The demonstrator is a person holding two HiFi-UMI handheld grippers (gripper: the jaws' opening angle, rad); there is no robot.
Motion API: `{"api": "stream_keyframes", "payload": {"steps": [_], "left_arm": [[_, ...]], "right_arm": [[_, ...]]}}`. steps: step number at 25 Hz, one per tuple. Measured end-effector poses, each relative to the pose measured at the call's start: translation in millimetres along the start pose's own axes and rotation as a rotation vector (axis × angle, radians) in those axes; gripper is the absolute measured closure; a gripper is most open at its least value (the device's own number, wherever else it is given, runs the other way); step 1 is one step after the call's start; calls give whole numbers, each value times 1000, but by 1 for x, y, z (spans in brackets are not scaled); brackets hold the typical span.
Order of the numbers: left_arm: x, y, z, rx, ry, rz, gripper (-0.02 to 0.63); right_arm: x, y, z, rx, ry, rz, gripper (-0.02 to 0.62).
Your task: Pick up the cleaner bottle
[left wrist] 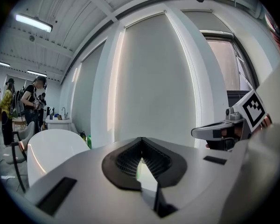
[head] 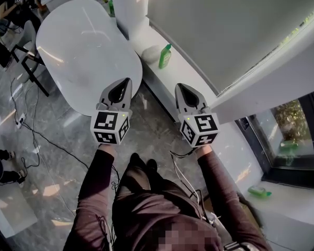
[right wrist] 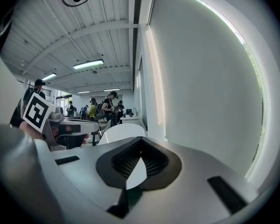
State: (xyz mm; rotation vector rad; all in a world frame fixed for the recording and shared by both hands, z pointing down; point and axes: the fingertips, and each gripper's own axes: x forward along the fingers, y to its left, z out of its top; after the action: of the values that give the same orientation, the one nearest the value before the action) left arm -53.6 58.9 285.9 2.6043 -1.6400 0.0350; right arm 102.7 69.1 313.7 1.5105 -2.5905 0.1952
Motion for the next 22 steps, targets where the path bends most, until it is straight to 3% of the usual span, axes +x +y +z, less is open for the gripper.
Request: {"api": "stream_keyframes", "payload": {"steps": [10, 22], "left_arm": [[48, 19, -14, 21, 33, -36, 598], [126, 84, -26, 11, 59, -80, 598]], "right_arm": [[38, -27, -11, 15, 27, -48, 594], [130, -48, -10, 40, 58, -94, 594]]}}
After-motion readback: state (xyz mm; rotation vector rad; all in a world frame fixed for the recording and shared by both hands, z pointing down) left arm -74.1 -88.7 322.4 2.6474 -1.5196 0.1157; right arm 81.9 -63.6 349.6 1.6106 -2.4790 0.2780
